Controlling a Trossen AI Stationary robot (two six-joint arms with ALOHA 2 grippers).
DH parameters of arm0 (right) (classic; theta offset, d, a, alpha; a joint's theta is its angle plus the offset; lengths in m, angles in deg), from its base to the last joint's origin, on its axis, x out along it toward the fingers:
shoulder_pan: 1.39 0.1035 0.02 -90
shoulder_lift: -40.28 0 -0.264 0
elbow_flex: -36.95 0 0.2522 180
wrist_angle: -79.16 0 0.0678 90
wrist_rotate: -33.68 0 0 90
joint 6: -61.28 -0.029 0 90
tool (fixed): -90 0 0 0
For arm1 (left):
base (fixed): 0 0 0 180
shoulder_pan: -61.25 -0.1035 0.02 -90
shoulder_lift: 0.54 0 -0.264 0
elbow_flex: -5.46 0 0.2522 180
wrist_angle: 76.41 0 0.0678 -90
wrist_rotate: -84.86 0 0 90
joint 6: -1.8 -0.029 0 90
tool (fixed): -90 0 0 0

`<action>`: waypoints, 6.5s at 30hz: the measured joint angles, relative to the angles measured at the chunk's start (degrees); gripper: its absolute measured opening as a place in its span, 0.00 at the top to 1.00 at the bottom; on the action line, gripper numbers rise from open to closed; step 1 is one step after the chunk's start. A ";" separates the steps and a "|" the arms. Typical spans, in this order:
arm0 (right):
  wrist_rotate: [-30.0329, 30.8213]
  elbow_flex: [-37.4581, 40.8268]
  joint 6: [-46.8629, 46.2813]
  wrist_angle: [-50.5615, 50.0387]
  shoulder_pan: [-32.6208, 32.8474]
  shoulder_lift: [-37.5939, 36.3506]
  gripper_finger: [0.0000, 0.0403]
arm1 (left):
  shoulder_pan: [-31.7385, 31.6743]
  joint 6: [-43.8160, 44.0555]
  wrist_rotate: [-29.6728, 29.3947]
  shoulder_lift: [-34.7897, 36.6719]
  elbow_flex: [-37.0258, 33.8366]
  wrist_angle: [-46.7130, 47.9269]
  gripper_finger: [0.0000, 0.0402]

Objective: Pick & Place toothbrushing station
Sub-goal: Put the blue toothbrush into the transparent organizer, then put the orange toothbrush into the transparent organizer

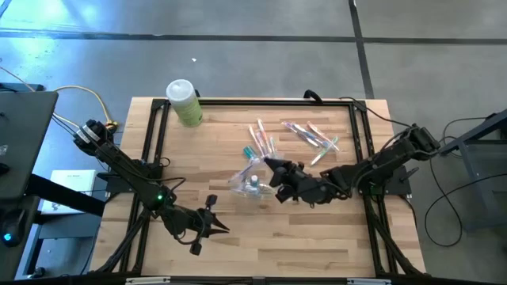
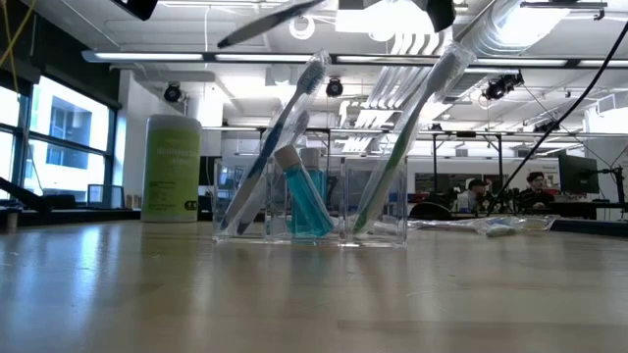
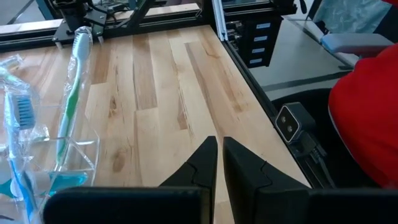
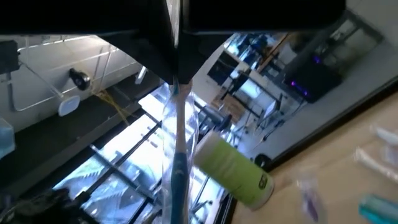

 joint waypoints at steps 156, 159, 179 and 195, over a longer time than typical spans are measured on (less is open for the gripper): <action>12.75 0.09 -48.05 -70.68 17.25 -4.76 0.99 | -0.48 1.52 0.02 0.02 0.00 4.78 0.95; 17.43 0.09 -48.13 -69.60 16.83 -4.76 0.99 | -0.55 1.51 0.02 0.02 0.00 4.78 0.95; 9.76 0.09 -15.66 -43.63 8.70 -4.76 0.82 | -1.46 1.28 0.02 0.00 0.00 4.84 0.95; 3.90 0.09 -7.94 -33.94 7.89 -4.76 0.79 | -1.44 1.35 0.02 0.00 0.00 6.07 0.95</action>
